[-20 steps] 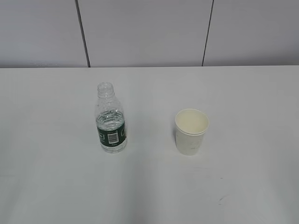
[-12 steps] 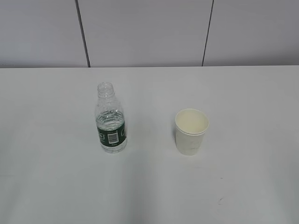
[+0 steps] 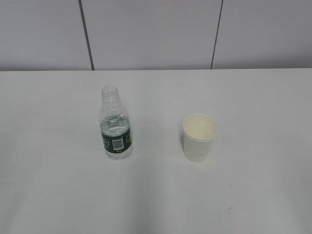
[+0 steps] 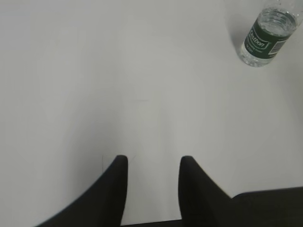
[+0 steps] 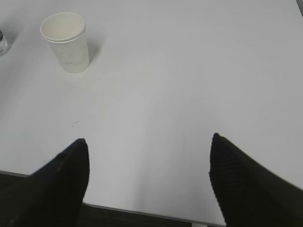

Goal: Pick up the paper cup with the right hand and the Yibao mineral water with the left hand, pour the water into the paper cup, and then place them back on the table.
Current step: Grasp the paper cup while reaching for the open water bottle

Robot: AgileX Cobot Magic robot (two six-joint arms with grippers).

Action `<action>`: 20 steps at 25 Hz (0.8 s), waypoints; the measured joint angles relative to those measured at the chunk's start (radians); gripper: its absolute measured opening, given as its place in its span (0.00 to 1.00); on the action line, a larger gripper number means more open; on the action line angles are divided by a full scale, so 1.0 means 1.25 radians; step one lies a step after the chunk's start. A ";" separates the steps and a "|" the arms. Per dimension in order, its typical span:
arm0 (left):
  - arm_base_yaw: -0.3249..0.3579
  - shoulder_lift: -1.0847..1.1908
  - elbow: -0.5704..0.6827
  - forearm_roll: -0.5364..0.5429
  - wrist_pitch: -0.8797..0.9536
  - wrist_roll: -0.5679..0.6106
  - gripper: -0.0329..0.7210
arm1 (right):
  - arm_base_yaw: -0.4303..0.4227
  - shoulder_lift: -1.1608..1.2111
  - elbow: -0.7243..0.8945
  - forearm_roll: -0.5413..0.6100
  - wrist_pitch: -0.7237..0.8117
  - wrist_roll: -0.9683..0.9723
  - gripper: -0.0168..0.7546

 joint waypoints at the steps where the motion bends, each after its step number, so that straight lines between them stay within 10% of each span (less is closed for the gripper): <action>1: 0.000 0.000 0.000 0.000 0.000 0.000 0.36 | 0.000 0.000 0.000 0.000 0.000 0.000 0.78; 20: 0.000 0.000 0.000 0.000 0.000 0.000 0.36 | 0.000 0.000 0.000 0.000 0.000 0.000 0.78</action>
